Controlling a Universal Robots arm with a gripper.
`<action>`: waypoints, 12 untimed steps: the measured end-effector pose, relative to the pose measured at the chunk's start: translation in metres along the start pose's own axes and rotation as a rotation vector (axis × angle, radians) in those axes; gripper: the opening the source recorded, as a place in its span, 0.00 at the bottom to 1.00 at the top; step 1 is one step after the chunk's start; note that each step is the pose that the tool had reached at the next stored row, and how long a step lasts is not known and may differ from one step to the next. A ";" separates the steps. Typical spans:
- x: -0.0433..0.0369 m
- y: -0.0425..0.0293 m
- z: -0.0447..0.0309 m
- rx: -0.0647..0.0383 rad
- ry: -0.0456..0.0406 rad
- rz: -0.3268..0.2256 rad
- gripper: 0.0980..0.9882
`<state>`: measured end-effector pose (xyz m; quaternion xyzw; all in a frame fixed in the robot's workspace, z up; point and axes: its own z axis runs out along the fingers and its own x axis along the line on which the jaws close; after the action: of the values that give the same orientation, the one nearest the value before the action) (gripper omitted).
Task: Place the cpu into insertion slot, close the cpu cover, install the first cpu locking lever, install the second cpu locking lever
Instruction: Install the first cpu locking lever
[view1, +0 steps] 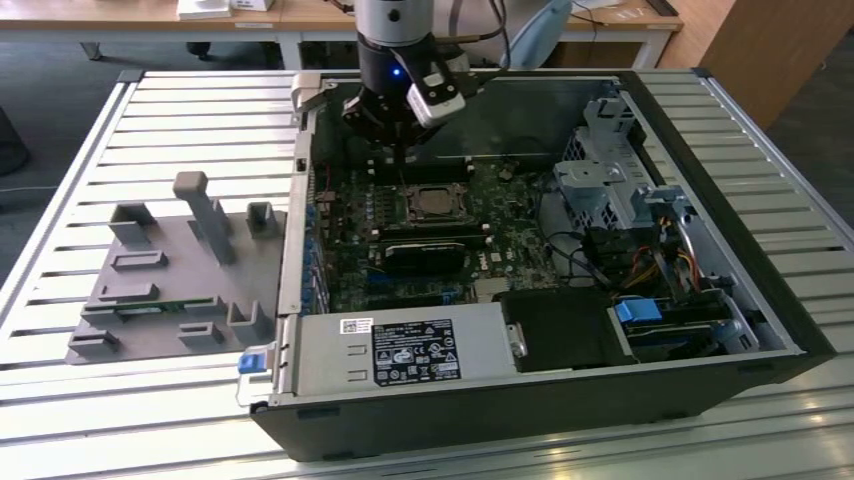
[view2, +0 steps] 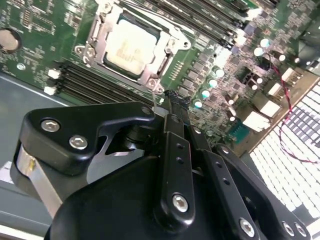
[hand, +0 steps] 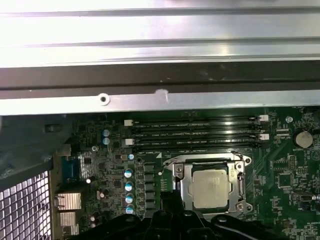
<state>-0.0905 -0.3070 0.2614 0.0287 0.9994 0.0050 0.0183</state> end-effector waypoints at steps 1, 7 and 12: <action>0.0015 0.0000 0.0001 0.000 -0.0001 0.000 0.01; 0.0108 0.0007 0.0011 0.000 -0.0001 0.000 0.01; 0.0154 0.0029 0.0017 0.000 0.0000 0.000 0.01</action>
<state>-0.1056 -0.3032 0.2592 0.0287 0.9994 0.0049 0.0183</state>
